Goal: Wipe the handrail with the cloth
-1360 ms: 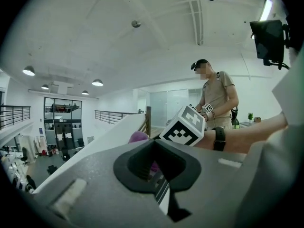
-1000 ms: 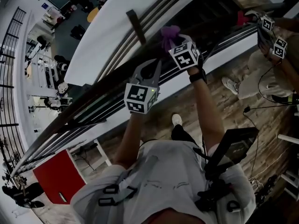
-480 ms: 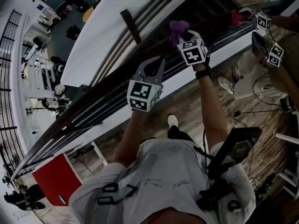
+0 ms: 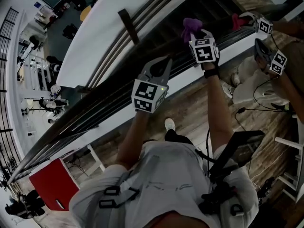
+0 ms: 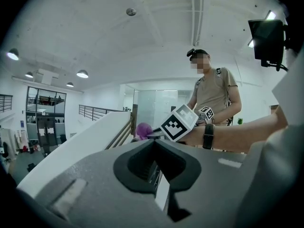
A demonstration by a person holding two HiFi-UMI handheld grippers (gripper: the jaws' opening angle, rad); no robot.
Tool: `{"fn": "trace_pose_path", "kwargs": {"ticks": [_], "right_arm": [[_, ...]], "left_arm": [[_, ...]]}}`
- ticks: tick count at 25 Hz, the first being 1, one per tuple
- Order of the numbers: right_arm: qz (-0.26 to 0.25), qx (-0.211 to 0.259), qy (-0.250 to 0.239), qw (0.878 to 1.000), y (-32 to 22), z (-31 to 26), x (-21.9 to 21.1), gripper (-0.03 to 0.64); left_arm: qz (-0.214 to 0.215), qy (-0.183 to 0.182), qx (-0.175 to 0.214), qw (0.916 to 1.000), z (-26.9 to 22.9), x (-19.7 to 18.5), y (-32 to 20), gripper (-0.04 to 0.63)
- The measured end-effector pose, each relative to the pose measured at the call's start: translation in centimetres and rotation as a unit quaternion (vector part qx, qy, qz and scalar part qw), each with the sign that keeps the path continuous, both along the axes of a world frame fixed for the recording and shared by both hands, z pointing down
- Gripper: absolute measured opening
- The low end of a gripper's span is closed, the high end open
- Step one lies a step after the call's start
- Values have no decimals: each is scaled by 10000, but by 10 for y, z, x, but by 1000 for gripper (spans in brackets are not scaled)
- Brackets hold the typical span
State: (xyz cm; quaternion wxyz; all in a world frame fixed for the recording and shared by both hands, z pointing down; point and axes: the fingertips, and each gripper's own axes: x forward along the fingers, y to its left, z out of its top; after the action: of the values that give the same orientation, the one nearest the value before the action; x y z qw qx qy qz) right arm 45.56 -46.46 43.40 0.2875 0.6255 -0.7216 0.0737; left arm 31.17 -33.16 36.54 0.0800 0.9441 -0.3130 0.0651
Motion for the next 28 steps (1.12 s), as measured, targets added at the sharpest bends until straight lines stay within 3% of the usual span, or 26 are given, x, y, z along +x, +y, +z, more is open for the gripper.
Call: {"fn": "trace_pose_path", "kwargs": {"ticks": [10, 16, 21, 25, 28], "right_arm": [[370, 27, 109, 9993, -17, 1, 37, 57], [102, 165, 1183, 9928, -10, 1, 15, 55], [-731, 864, 1044, 9881, 4, -48, -106, 55], [-1591, 1044, 639, 9797, 25, -46, -235, 55], [-2209, 1112, 482, 9677, 56, -41, -329, 55]], "left_arm": [[79, 130, 52, 9999, -5, 20, -4, 0], [-271, 61, 257, 9993, -10, -12, 4, 0], [-1066, 22, 496, 9931, -43, -98, 13, 0], [-2014, -35, 536, 9780, -40, -202, 23, 0], [-2675, -89, 562, 9619, -35, -285, 48, 0]]}}
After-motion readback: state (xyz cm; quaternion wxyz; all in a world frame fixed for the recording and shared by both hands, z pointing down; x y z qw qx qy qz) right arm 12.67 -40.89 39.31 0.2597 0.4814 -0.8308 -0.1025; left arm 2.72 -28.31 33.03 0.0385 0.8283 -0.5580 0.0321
